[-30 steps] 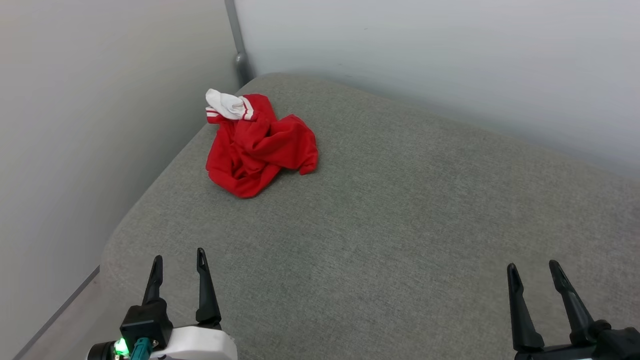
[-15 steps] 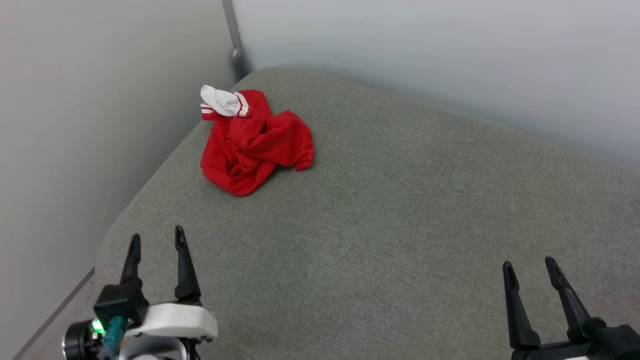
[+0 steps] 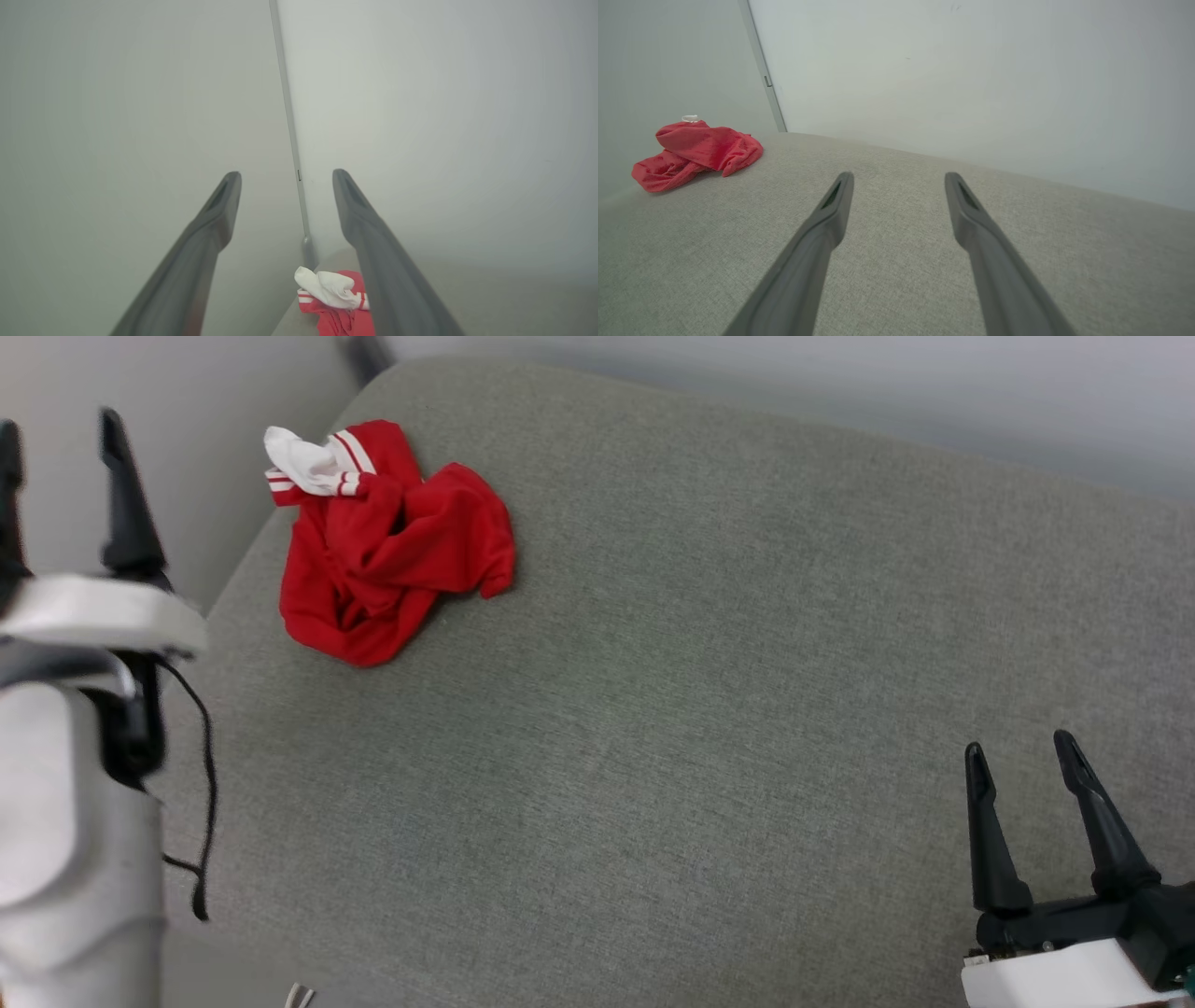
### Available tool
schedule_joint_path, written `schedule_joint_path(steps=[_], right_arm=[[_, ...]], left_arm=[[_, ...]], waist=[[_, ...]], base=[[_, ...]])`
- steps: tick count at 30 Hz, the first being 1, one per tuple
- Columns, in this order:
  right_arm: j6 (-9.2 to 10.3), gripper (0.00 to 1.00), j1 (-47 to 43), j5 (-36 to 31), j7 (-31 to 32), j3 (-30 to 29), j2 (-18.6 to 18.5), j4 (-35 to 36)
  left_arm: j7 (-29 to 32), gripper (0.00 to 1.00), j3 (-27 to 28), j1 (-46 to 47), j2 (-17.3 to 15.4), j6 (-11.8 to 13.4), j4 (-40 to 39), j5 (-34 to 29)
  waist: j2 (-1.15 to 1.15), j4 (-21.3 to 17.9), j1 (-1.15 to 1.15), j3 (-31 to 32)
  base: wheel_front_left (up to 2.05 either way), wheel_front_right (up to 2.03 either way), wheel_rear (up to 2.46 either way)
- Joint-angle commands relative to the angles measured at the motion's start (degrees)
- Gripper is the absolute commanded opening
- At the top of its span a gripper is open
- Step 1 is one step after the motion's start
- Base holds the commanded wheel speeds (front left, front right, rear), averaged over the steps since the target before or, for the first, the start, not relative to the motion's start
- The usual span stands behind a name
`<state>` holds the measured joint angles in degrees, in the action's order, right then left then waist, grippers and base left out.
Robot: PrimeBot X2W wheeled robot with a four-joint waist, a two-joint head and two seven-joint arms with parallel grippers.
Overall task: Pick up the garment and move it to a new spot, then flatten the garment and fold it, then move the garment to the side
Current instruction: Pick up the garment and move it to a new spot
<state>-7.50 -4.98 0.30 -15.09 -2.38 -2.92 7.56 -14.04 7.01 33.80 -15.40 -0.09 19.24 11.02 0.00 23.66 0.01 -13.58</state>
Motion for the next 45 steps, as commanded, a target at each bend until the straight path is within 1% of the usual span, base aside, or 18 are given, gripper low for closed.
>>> schedule_joint_path(steps=[1, 3, 7, 10, 14, 17, 20, 27, 29, 31, 36, 38, 42, 43, 44, 45], right_arm=[[0.02, 1.0, 1.2, -0.6, -0.1, 0.1, 0.1, 0.5], [0.03, 1.0, 2.2, -1.0, -0.1, -0.5, 0.1, 0.9], [0.03, 1.0, 4.0, -1.9, -0.1, -0.8, 0.1, 1.6], [0.03, 1.0, 5.3, -2.5, -0.1, -0.8, 0.1, 2.5], [0.03, 1.0, 6.9, -3.2, -0.1, -1.1, 0.1, 3.8], [0.03, 1.0, 8.0, -3.6, -0.1, -0.6, 0.1, 4.8], [0.03, 1.0, 9.1, -4.0, -0.1, -0.6, 0.1, 5.9], [0.03, 1.0, 10.6, -5.1, -0.1, -0.5, 0.1, 8.0], [0.03, 1.0, 10.9, -5.4, -0.1, -0.6, 0.1, 8.4], [0.03, 1.0, 11.2, -5.5, -0.1, -0.7, 0.1, 8.6], [0.03, 1.0, 11.6, -6.1, -0.1, -0.9, 0.1, 8.8], [0.03, 1.0, 11.9, -6.3, -0.1, -0.7, 0.1, 8.6], [0.03, 1.0, 12.2, -6.5, -0.1, -0.3, 0.1, 8.3], [0.03, 1.0, 12.2, -6.5, -0.1, -0.2, 0.1, 8.1], [0.03, 1.0, 12.2, -6.5, -0.1, -0.2, 0.1, 8.0], [0.03, 1.0, 12.2, -6.5, -0.1, -0.1, 0.1, 7.8]], left_arm=[[0.5, 1.0, 0.8, 2.4, -1.4, -0.3, 0.7, 0.5], [2.9, 1.0, 1.0, 7.1, -3.9, -1.2, 2.9, 0.7], [9.0, 1.0, 0.7, 14.8, -7.9, -3.2, 5.9, 1.7], [15.4, 1.0, 0.0, 19.7, -10.6, -5.0, 8.2, 3.3], [23.9, 1.0, -1.7, 24.3, -13.5, -6.3, 11.6, 4.9], [31.1, 1.0, -3.8, 26.6, -15.6, -6.9, 14.2, 6.4], [38.7, 1.0, -6.4, 27.5, -16.9, -7.2, 16.4, 9.1], [54.3, 1.0, -13.7, 26.1, -20.2, -7.3, 16.9, 19.9], [58.3, 1.0, -15.6, 25.3, -21.6, -7.3, 16.4, 22.7], [60.9, 1.0, -17.2, 24.6, -22.8, -7.3, 16.2, 24.9], [65.8, 1.0, -21.5, 22.1, -24.1, -7.3, 16.2, 29.1], [66.6, 1.0, -23.1, 21.2, -23.9, -7.3, 16.9, 30.3], [66.1, 1.0, -25.4, 20.7, -23.9, -7.3, 18.1, 31.9], [65.8, 0.41, -25.9, 20.8, -24.0, -7.3, 18.4, 32.2], [65.5, 0.0, -26.3, 20.9, -24.0, -7.3, 18.6, 32.5], [65.1, 0.0, -26.6, 21.2, -24.3, -7.3, 18.6, 32.8]], waist=[[0.0, -2.3, -0.01, -3.1], [0.0, -3.3, -0.01, -5.1], [0.0, -5.4, -0.01, -8.5], [0.0, -6.9, -0.01, -11.0], [0.0, -8.3, -0.01, -14.0], [0.0, -9.4, -0.01, -16.3], [0.0, -10.4, -0.01, -18.2], [0.0, -12.1, -0.01, -22.2], [0.0, -12.4, -0.01, -23.1], [0.0, -12.6, -0.01, -24.0], [0.0, -12.7, -0.01, -25.7], [0.0, -12.8, -0.01, -26.1], [0.0, -12.9, -0.01, -26.6], [0.0, -13.0, -0.01, -26.6], [0.0, -13.0, -0.01, -26.4], [0.0, -13.1, -0.01, -26.1]], base=[[0.0, 0.0, 0.0], [0.0, 0.0, 0.0], [0.0, 0.0, 0.0], [0.0, 0.0, 0.0], [0.0, 0.0, 0.0], [0.0, 0.0, 0.0], [0.0, 0.0, 0.0], [0.0, 0.0, 0.0], [0.0, 0.0, 0.0], [0.0, 0.0, 0.0], [0.0, 0.0, 0.0], [0.0, 0.0, 0.0], [0.0, 0.0, 0.0], [0.0, 0.0, 0.0], [0.0, 0.0, 0.0], [0.0, 0.0, 0.0]])
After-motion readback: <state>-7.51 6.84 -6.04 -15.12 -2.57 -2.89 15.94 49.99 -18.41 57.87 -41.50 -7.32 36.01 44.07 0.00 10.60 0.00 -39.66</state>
